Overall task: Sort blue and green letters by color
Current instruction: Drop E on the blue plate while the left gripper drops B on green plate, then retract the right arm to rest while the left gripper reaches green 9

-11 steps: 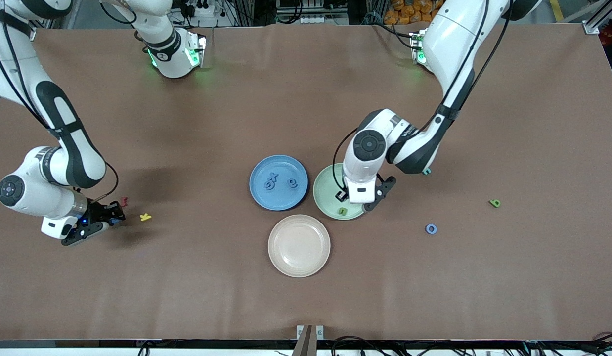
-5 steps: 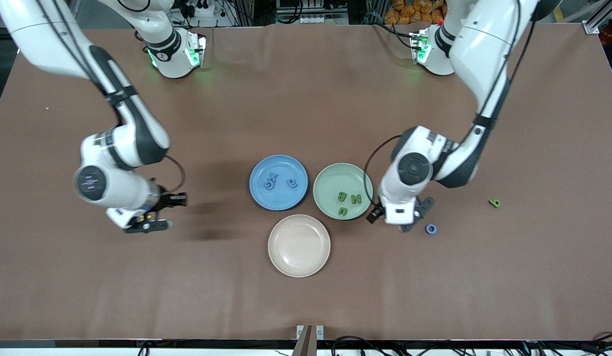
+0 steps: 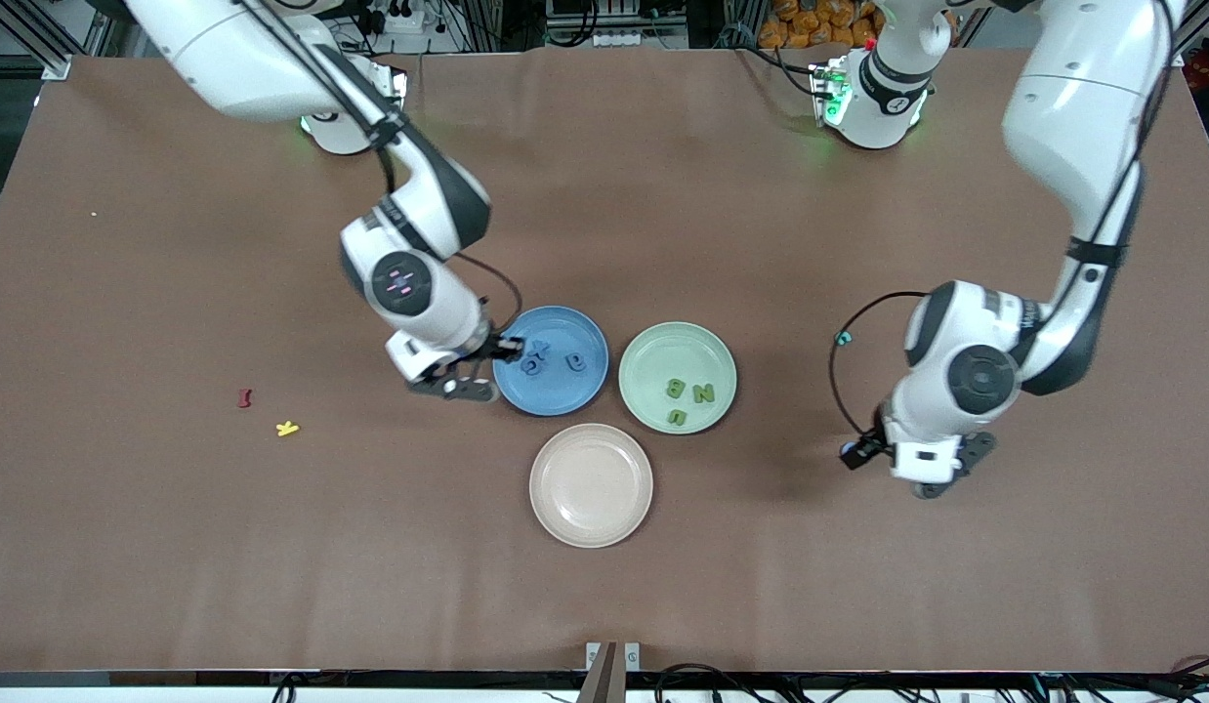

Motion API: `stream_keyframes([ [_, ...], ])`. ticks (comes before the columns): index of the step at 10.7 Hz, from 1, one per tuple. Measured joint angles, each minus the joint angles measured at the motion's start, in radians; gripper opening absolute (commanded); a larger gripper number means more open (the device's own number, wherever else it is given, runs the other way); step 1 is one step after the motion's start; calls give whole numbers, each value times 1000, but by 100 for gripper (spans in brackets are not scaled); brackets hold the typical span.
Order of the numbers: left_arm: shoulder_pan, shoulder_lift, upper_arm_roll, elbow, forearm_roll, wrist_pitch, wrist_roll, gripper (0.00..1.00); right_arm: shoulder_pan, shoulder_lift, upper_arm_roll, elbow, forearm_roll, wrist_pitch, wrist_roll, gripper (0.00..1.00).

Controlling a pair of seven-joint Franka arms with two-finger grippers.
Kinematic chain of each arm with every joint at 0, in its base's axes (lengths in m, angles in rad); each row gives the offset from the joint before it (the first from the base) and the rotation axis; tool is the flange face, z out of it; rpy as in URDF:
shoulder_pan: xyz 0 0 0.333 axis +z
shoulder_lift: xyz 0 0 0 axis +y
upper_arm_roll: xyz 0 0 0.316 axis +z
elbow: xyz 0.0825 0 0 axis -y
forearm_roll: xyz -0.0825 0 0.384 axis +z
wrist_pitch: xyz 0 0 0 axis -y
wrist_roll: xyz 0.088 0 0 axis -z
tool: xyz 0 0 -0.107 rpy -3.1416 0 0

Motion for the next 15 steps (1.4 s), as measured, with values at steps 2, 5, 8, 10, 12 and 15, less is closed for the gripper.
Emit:
stream_keyframes([
  [2,106,0,-19,-3,2,-1,84,100,73,21,-2,-6,-8,48,122,100],
  [5,213,5,-21,-14,2,-3,90,100,84,51,-10,-6,-66,60,171,100],
  [8,269,14,-22,-30,2,-3,38,100,33,41,-16,4,-83,54,161,100],
  [10,286,14,-23,-53,2,10,16,100,-40,-12,-14,19,-88,-25,50,100],
  [12,314,16,-22,-95,20,64,15,100,-113,-124,-13,34,-87,-153,-51,100],
  [15,347,17,-22,-167,30,154,15,100,-183,-325,-14,36,-32,-310,-262,100],
])
